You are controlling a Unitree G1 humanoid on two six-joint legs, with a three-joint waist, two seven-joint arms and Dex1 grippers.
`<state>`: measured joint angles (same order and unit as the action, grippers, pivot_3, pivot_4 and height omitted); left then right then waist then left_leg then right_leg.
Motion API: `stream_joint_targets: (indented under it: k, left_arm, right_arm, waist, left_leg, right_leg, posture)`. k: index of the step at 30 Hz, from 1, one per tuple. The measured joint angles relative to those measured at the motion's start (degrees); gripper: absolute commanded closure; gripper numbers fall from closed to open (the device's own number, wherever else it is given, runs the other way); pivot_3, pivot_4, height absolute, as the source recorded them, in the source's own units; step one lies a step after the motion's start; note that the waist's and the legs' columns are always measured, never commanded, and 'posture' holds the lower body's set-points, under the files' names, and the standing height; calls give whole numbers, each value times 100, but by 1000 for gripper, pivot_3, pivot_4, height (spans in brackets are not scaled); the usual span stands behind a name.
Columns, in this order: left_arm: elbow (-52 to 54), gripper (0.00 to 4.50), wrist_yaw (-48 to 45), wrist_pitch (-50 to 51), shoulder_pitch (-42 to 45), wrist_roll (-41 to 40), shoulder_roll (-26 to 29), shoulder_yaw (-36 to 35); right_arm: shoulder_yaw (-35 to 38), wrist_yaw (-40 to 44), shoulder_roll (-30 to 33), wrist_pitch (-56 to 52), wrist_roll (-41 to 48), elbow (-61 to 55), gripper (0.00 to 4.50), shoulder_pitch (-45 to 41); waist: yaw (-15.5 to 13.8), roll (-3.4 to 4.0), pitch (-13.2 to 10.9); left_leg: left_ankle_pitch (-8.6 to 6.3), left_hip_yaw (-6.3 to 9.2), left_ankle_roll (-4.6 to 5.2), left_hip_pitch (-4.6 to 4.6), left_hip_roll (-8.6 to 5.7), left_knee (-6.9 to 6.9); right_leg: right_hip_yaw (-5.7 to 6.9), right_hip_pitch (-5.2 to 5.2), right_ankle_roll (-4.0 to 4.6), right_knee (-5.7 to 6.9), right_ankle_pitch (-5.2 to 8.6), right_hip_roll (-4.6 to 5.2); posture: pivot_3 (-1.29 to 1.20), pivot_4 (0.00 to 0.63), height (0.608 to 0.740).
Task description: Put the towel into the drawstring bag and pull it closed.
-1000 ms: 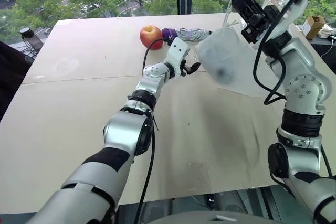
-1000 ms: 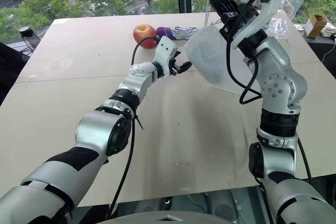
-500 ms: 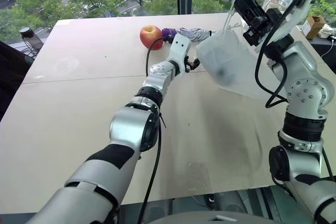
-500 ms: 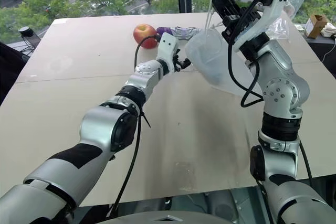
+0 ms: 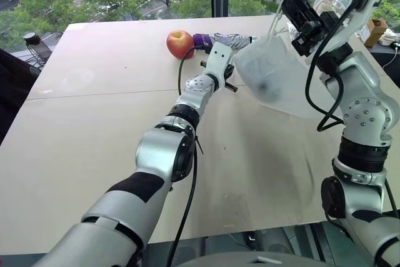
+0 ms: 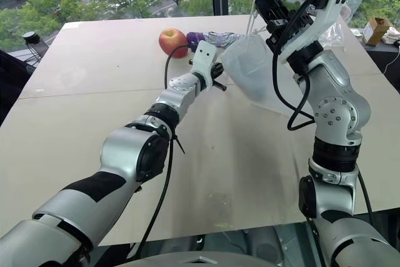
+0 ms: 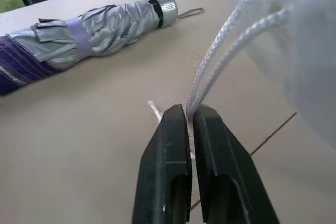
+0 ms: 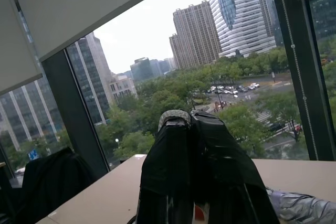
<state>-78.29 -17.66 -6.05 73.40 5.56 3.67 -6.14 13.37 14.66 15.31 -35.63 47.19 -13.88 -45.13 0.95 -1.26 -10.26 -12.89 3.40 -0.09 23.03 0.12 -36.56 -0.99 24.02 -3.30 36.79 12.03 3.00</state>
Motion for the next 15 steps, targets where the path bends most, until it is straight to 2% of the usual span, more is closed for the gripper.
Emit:
stream_joint_targets:
  k: [5,15]
  left_arm:
    - [0,4396,453,-90,1,58,130,-10]
    - [170,4396,2227,-986,-177,520,1123,142]
  right_arm:
    - [1,-2,6,0,1,0,4500,4]
    - [85,91,110,0,61,148,4500,0]
  waist:
    - [6,0,0]
    - [-12,0,0]
  left_leg:
    - [0,0,0,-1,0,0]
    - [0,-1,0,-2,0,1]
  right_leg:
    - [0,0,0,1,0,0]
    - [-1,0,0,0,0,2]
  posture:
    - [0,150,740]
    - [0,150,740]
